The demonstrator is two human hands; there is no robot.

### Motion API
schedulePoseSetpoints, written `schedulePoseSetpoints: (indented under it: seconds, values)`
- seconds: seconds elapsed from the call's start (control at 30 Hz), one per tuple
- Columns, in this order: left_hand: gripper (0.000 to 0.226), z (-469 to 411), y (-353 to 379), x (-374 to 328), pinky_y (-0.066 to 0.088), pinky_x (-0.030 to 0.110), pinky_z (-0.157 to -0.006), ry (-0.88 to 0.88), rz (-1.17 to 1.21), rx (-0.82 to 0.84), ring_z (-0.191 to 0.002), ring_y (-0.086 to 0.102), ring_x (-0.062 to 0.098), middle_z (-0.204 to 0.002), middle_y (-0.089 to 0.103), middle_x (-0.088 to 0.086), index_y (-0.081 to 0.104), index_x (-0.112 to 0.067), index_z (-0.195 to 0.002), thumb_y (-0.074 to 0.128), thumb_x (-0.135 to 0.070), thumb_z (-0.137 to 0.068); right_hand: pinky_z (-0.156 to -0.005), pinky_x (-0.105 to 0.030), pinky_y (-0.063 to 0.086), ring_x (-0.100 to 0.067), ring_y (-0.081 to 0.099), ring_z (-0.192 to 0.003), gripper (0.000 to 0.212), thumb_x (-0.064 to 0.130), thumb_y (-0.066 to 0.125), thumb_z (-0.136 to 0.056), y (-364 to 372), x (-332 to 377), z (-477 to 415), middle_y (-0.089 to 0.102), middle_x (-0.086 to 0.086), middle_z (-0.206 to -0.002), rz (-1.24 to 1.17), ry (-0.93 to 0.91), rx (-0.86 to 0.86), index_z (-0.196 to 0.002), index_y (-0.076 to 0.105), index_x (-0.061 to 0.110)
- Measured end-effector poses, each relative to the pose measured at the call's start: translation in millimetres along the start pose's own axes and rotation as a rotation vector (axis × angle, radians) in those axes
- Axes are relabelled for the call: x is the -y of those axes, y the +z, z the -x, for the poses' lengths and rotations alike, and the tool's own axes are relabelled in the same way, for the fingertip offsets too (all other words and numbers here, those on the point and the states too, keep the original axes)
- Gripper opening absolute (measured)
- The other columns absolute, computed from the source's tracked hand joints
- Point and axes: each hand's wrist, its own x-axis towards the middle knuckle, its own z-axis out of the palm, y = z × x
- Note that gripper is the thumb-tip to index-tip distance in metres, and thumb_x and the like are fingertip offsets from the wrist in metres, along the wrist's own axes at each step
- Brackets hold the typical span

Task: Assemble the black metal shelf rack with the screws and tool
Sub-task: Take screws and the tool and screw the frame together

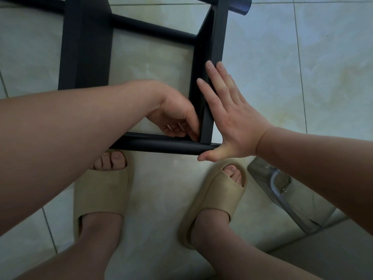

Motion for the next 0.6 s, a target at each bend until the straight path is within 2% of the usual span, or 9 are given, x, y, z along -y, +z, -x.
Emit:
schedulePoseSetpoints:
  seconds: [0.07,0.23,0.4,0.6]
  values:
    - [0.01,-0.7,1.6,0.1,0.042,0.027,-0.073,-0.003,-0.019,0.002,-0.07,0.052,0.011,-0.073,0.067,-0.006,0.071,-0.019,-0.082,0.067,-0.013,-0.088,-0.124,-0.061,0.008,-0.049,-0.005,-0.153,0.137,0.095,0.047,-0.071,0.3,0.0,0.0,0.0,-0.033,-0.164,0.002,-0.001,0.0,-0.158,0.012,-0.006]
    - [0.029,-2.7,2.2,-1.3,0.044,0.023,-0.066,0.032,0.001,0.007,-0.06,0.053,0.009,-0.067,0.066,-0.004,0.074,-0.019,-0.064,0.065,-0.006,-0.089,-0.124,-0.062,0.009,-0.049,-0.005,-0.153,0.138,0.094,0.049,-0.07,1.2,-0.1,-0.2,0.0,-0.032,-0.164,-0.001,0.0,0.0,-0.159,0.012,-0.005]
    - [0.016,-2.0,2.2,-2.7,0.044,0.023,-0.068,0.062,0.011,-0.008,-0.062,0.053,0.01,-0.065,0.066,-0.003,0.07,-0.015,-0.08,0.067,-0.002,-0.087,-0.124,-0.061,0.008,-0.049,-0.005,-0.153,0.137,0.095,0.046,-0.071,1.5,-0.6,-0.1,0.001,-0.032,-0.164,0.0,-0.003,-0.008,-0.159,0.012,-0.005]
    - [0.015,-1.6,2.9,-1.7,0.044,0.023,-0.069,0.072,0.031,-0.014,-0.063,0.053,0.01,-0.066,0.065,-0.003,0.068,-0.013,-0.084,0.065,0.001,-0.088,-0.124,-0.062,0.009,-0.048,-0.006,-0.153,0.138,0.096,0.046,-0.071,1.5,-0.4,-0.2,0.0,-0.032,-0.165,-0.003,-0.001,-0.005,-0.159,0.012,-0.005]
